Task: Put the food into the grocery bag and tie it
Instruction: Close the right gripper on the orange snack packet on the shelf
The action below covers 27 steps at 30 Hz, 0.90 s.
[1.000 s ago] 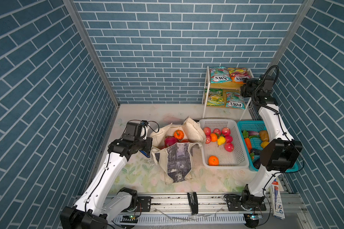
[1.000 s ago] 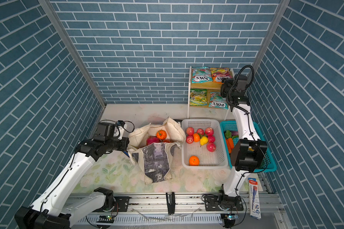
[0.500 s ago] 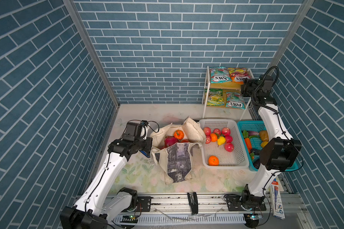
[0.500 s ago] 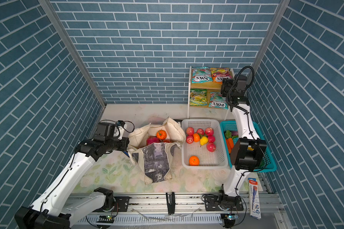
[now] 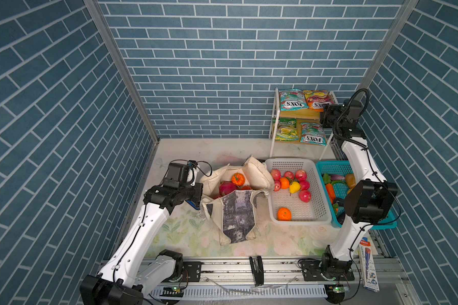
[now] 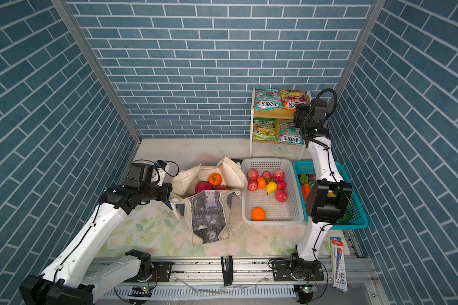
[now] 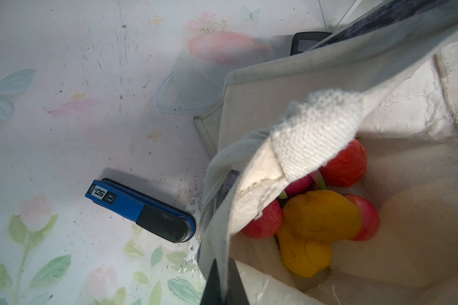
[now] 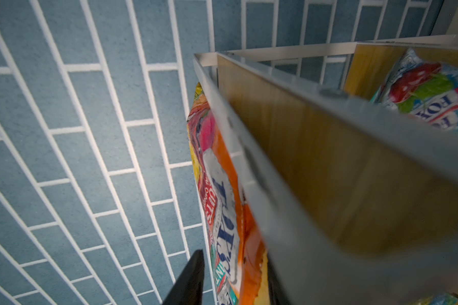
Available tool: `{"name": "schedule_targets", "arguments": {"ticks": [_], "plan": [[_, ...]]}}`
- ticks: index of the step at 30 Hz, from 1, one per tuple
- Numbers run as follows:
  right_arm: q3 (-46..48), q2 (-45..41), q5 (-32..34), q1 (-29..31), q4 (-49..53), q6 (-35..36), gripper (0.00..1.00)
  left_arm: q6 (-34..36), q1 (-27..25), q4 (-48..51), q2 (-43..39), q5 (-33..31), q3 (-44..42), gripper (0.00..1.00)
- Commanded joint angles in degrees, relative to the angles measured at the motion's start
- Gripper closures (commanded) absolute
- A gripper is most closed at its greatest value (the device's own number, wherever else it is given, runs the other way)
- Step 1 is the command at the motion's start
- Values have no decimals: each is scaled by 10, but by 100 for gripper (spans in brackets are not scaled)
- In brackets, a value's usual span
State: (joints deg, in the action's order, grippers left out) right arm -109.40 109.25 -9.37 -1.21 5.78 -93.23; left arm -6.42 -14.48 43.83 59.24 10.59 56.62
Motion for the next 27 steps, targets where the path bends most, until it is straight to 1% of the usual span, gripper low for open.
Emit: {"name": "schedule_targets", "arguments": {"ticks": [1, 10, 15, 19, 22, 23, 27], "plan": [[-12, 18, 14, 2, 6, -27, 61, 4, 3, -1, -4, 10, -5, 95], [-9, 30, 28, 5, 7, -46, 71, 4, 3, -1, -4, 10, -5, 95], [-1, 23, 29, 9, -2, -46, 84, 4, 3, -1, -5, 10, -6, 95], [10, 6, 38, 13, -15, -41, 90, 4, 3, -1, -3, 12, -6, 95], [9, -10, 40, 19, -17, -24, 94, 4, 3, -1, -2, 12, -6, 95], [4, -16, 54, 21, -14, -13, 95, 4, 3, -1, -3, 12, -7, 95], [-13, -42, 68, 32, 7, 37, 100, 4, 3, -1, -2, 10, -6, 95]]}}
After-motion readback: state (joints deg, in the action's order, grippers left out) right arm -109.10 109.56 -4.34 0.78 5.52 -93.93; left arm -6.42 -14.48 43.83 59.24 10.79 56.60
